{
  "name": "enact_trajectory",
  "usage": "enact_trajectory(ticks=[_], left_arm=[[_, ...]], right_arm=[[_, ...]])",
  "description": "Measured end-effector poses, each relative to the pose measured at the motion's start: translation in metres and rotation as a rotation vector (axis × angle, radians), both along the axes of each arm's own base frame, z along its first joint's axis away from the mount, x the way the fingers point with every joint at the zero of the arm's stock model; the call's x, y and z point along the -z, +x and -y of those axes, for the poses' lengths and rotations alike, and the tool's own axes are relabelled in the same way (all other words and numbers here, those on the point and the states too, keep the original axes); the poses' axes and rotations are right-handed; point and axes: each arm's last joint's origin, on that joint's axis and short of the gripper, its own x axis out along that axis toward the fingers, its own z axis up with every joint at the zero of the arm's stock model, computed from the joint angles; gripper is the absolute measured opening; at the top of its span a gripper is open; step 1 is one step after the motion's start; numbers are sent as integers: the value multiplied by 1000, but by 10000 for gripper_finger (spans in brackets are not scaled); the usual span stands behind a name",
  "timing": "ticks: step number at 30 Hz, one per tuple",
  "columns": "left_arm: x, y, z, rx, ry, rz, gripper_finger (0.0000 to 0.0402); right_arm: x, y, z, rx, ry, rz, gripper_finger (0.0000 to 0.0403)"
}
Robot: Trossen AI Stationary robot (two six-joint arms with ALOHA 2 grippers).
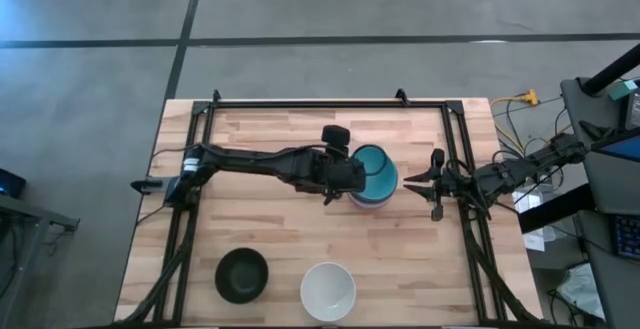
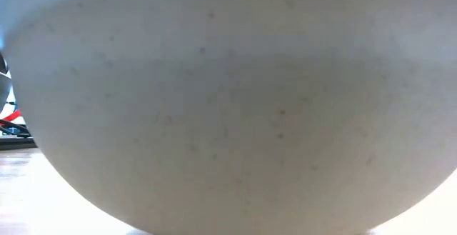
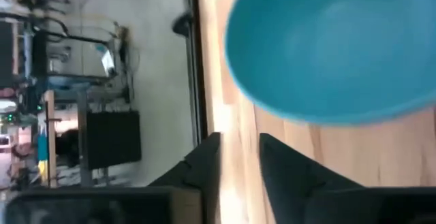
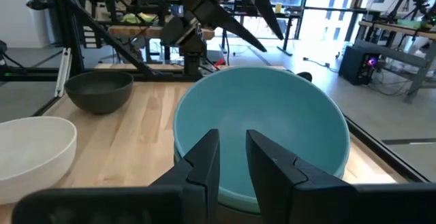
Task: Nest bowls inside each other
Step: Stack the blue bowl on the green bowl
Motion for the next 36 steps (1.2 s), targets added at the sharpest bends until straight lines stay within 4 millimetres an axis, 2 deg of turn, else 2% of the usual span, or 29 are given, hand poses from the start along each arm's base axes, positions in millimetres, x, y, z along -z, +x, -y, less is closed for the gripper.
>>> enact_trajectory(ticks=[4,6,11,15,19,23,27,33,36], left_arm=[[0,-4,7,33,3,71,37],[-1,-13,8,46,-9,121,12],[-2,-43,6,138,-167,416,7],[20,-75,1,187,-175,691,8],[44,-104,-12,316,-273,991,8],[73,-118,-28,344,-359,1118,8],[80,-113,-40,387,-471,1142,8],[86,-84,-41,451,-527,1102,8],[102,-68,-42,441,-573,1041,8]], right_arm=[[0,0,0,-1,5,1,68],[0,0,0,-5,7,1,68],[0,0,-1,-32,12,3,68],[0,0,-1,-48,10,3,68],[-2,0,-1,-50,8,22,68],[-5,0,-2,-52,-7,44,68],[-10,1,-2,-52,-21,90,68],[-13,1,-2,-52,-42,120,68],[-13,1,-2,-52,-44,117,68]])
